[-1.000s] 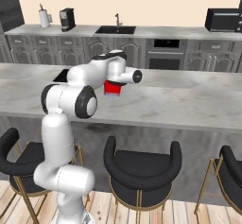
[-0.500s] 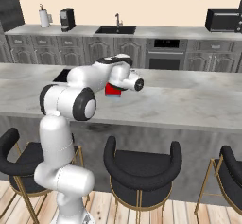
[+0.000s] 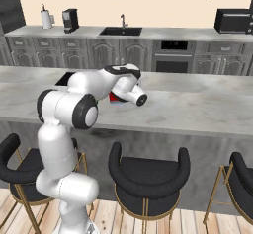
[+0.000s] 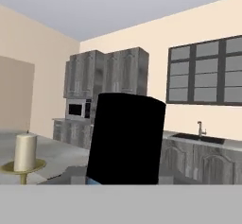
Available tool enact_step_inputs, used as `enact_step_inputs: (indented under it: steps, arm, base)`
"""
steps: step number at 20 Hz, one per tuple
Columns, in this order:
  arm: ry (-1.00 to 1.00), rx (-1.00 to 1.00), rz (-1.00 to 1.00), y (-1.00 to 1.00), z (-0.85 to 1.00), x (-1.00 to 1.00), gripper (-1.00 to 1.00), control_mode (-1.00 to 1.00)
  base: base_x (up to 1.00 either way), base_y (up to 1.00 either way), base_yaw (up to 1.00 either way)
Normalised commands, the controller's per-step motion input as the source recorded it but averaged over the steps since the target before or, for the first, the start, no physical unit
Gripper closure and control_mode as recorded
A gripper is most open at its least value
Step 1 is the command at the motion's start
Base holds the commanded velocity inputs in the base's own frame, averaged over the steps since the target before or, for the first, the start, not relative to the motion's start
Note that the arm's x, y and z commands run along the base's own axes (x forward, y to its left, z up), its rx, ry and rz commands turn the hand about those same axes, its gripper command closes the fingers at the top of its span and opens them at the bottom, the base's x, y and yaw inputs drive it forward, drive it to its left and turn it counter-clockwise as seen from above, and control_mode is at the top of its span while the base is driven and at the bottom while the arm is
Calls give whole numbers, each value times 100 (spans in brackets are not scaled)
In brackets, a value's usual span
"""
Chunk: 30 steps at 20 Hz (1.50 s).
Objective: Open the cabinet directly in front. Then move the liquor and the cup to the dining counter with the candle on it.
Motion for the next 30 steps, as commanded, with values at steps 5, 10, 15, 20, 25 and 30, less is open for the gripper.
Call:
enact_step_inputs:
  steps: [5, 10, 15, 20, 25, 30]
  arm:
    - [6, 0, -1, -12, 38, -13, -100, -100]
    - [8, 0, 0, -17, 61, -14, -100, -100]
    - [5, 0, 0, -19, 66, -17, -100, -100]
    - [0, 0, 0, -35, 50, -82, -100, -100]
    - [-14, 2, 0, -48, 30, -100, -100, -100]
    - [-15, 4, 1, -27, 24, -90, -100, -100]
  base:
    - [0, 0, 0]
    - [0, 0, 0]
    - [0, 0, 0]
    - [0, 0, 0]
    - [0, 0, 0]
    - [0, 0, 0]
